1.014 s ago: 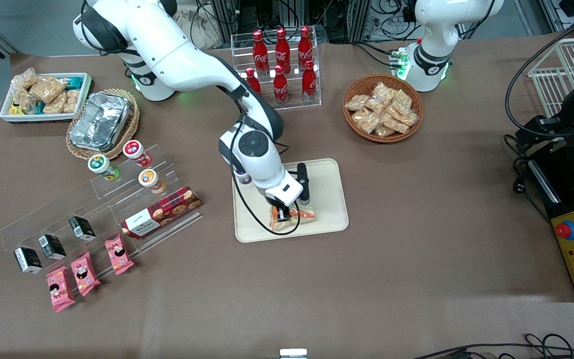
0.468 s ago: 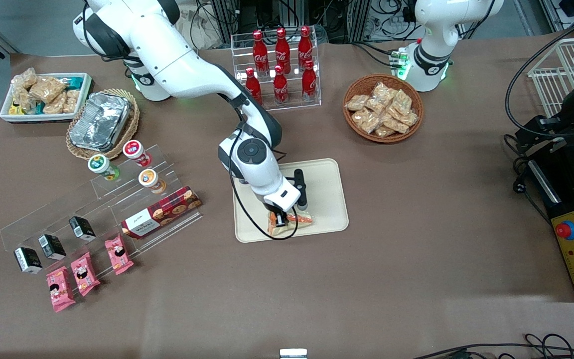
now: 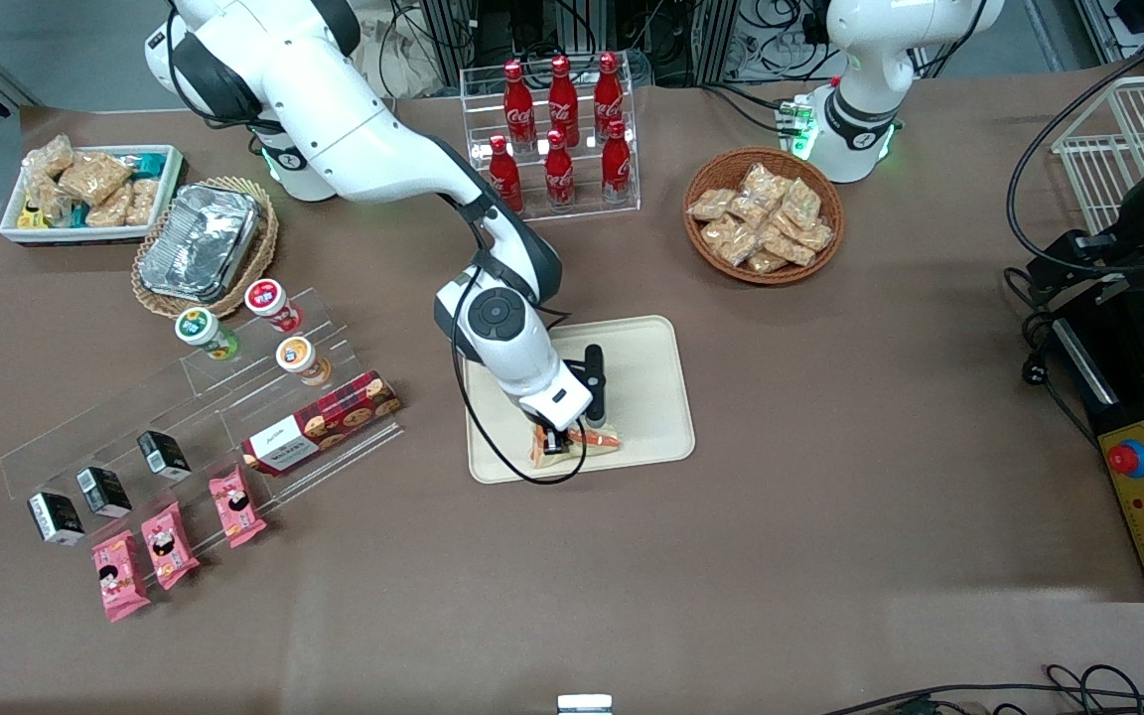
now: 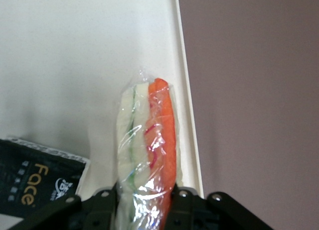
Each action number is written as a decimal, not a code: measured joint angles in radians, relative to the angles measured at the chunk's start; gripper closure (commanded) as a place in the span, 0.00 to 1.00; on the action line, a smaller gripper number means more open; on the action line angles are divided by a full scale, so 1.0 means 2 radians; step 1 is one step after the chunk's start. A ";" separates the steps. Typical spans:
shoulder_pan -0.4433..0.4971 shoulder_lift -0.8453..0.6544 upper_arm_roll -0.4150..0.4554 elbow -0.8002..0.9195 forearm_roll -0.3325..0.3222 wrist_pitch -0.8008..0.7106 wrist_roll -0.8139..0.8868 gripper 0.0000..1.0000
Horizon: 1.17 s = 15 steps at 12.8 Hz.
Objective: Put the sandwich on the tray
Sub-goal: 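Carry the sandwich over the cream tray and lower it down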
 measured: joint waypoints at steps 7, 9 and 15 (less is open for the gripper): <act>-0.032 0.000 0.001 0.000 0.006 -0.002 0.007 0.00; -0.038 -0.002 0.002 0.002 0.045 -0.005 0.007 0.00; -0.043 -0.029 0.001 0.011 0.132 -0.053 0.008 0.00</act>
